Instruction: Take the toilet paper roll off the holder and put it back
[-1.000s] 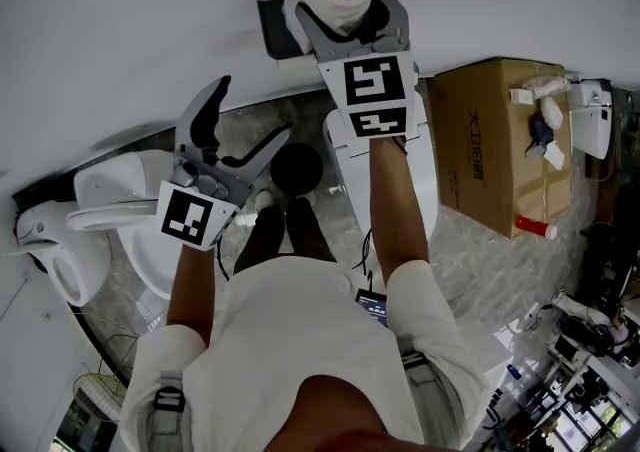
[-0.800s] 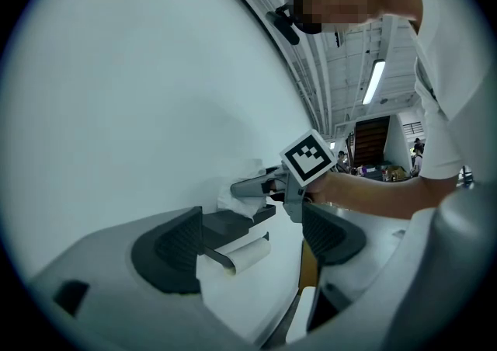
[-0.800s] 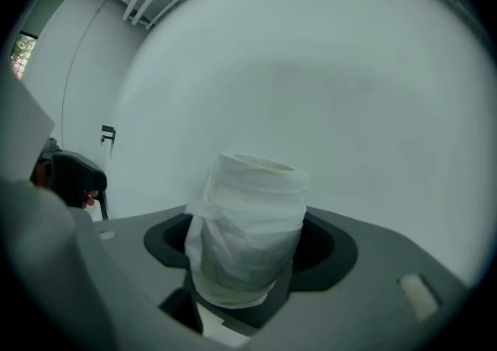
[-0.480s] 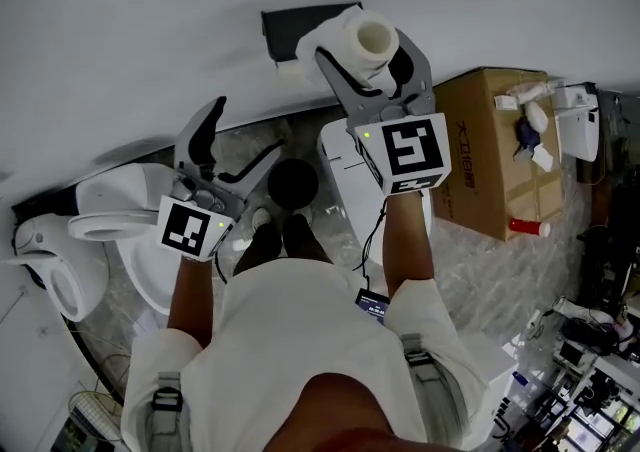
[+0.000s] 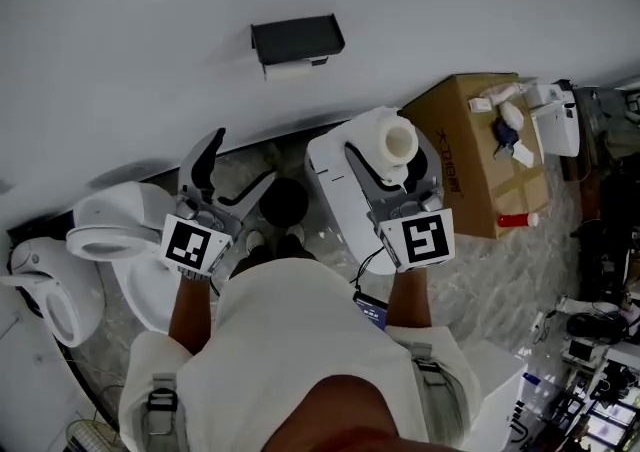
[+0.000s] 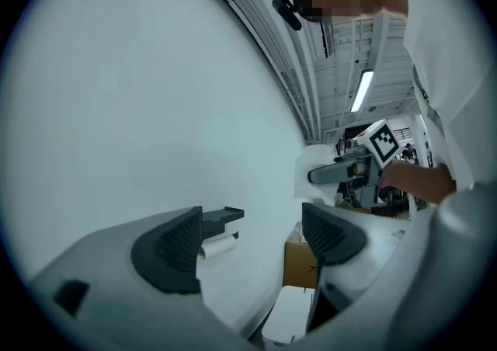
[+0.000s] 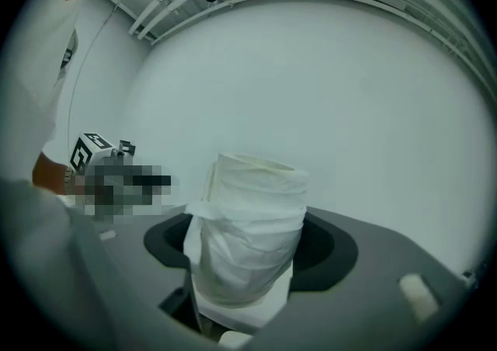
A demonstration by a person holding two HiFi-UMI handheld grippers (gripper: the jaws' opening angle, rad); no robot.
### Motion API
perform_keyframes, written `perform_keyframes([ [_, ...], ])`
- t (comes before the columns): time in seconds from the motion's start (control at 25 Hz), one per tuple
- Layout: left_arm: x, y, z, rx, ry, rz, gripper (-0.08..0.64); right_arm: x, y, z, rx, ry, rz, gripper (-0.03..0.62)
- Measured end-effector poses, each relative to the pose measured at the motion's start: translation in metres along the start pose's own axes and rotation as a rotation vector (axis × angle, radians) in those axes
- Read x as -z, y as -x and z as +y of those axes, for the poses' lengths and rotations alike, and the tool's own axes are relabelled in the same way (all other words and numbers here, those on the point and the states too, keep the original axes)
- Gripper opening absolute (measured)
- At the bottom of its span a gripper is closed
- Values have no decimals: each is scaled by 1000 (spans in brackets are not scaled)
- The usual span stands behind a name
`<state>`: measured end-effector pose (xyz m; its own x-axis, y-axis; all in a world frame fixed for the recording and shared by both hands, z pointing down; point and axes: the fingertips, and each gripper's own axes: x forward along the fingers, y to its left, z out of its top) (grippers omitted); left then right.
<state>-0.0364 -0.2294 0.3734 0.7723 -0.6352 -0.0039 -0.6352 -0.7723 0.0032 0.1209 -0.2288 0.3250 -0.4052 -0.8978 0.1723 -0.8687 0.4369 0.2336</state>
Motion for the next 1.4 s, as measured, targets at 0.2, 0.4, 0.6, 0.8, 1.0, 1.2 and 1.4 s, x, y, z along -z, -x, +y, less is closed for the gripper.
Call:
perform_keyframes([
  [0.2,3,10,-14,1,25,3,390,11,30,12,30,-61,-2,330],
  [0.4,-2,16,-14,-4,-4,4,390,6,35,15,25,-68,-23,330],
  [0.6,-7,21,-8,-11,-15,-2,390,-3,31,25,14,-38,-15,330],
  [0.8,-4,24,-9,-12,-13,5,390,-6,30,33,-4,-29,-16,330],
  [1.0,-2,22,-3,-19,-7,7,390,-12,23,28,-2,-28,-40,330],
  [1.2,8,11,2,-16,4,21,389,-21,-6,13,-11,17,-63,330],
  [1.4,22,-4,8,-12,28,45,389,-47,-52,-2,-25,72,-109,330],
])
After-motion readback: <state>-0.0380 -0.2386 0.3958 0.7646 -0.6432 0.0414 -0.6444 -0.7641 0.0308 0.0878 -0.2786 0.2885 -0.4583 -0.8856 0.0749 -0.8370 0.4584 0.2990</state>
